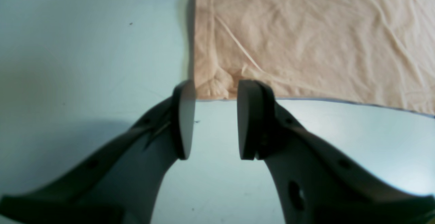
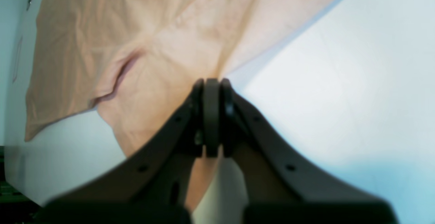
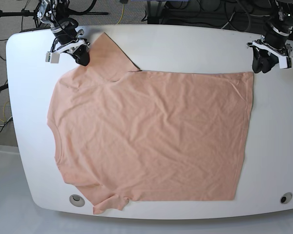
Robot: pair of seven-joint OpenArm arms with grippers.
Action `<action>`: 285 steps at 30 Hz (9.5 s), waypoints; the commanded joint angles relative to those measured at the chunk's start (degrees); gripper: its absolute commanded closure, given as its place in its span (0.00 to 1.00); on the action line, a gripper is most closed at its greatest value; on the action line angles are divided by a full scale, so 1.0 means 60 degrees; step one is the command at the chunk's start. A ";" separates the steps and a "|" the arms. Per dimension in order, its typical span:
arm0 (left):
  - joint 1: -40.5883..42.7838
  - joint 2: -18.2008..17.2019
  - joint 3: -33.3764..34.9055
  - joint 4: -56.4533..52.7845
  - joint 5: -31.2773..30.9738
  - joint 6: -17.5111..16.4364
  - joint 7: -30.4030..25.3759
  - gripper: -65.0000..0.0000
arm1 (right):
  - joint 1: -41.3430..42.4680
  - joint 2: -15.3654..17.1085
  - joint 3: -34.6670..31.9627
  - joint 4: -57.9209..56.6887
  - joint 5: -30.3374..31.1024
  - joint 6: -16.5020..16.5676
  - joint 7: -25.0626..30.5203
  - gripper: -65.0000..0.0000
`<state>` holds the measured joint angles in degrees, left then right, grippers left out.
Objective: Fold the T-shirt properly
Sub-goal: 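Lower the left gripper onto the opposite shoulder corner and grasp it, then lift the shoulder edge with both grippers and pull it over the shirt, then lower the folded edge with both grippers and open the right gripper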
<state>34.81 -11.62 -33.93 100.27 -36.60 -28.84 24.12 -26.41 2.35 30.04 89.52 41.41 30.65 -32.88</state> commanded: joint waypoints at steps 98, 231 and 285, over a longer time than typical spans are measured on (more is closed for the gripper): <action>-0.2699 -0.0661 0.1166 -0.3874 -0.2542 -0.0016 0.2663 0.66 | -0.0043 0.0061 -0.0023 0.0170 -0.0343 0.0055 -0.0006 1.00; -0.1606 -0.0817 -0.0876 -0.0395 -0.1708 -0.0436 0.2496 1.00 | -0.0158 0.0313 0.1208 0.2941 -0.0206 0.0479 -0.0319 1.00; -0.4118 -0.0875 -0.0145 -0.1608 -0.0361 0.0041 0.2569 1.00 | 0.2996 0.0849 0.0125 0.1282 -0.2488 0.0340 -0.0275 1.00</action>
<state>11.20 -15.66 -34.70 90.26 -38.39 -28.60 40.91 -9.56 6.50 30.70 97.03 26.52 33.08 -36.05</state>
